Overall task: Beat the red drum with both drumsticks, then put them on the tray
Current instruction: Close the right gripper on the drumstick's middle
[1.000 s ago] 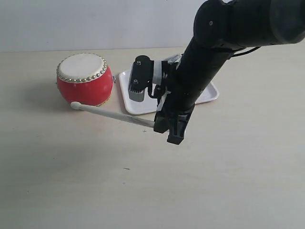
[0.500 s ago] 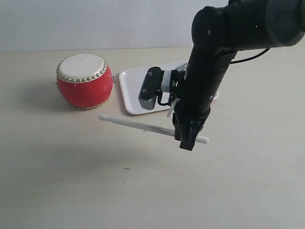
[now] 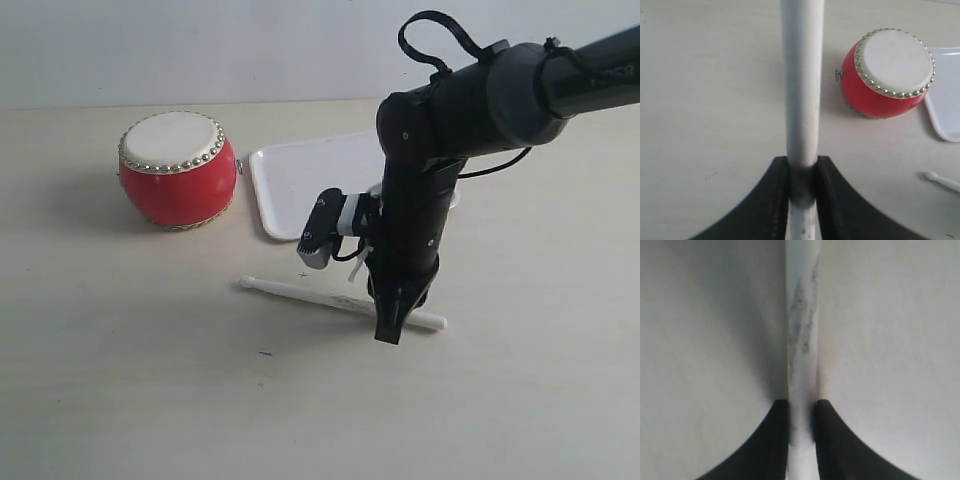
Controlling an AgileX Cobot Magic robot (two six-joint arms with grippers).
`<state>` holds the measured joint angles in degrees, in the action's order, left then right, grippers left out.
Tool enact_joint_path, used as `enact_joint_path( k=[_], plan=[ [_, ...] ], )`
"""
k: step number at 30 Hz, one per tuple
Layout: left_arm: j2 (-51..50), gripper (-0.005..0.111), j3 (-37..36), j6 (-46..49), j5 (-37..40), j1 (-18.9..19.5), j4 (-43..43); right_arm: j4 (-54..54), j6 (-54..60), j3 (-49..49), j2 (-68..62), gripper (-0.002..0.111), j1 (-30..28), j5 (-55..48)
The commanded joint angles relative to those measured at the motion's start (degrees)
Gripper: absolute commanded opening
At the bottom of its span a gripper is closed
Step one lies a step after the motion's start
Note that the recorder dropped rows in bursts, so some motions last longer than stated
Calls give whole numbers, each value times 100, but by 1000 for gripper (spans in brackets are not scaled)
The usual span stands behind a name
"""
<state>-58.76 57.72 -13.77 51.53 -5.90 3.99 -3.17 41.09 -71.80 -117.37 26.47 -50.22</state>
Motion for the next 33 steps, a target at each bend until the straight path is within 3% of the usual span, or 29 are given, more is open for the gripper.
enact_joint_path(
  k=[1,7,11,15,24,30,33],
  plan=[
    [37,0,-18,10,-2,8,-12,10,-24,2,-124,0,15,69],
    [37,0,-18,10,-2,8,-12,0,-88,2,-237,4,15,81],
    [37,0,-18,10,-2,8,-12,-140,-138,2,-237,29,15,169],
    [37,0,-18,10,-2,8,-12,-387,-221,2,-237,32,15,704],
    [37,0,-18,10,-2,8,-12,-573,-167,2,-253,30,15,1035],
    [37,0,-18,10,-2,8,-12,-551,-39,2,-420,0,15,913],
    [37,0,-18,10,-2,8,-12,-835,128,2,-448,0,15,924]
  ],
)
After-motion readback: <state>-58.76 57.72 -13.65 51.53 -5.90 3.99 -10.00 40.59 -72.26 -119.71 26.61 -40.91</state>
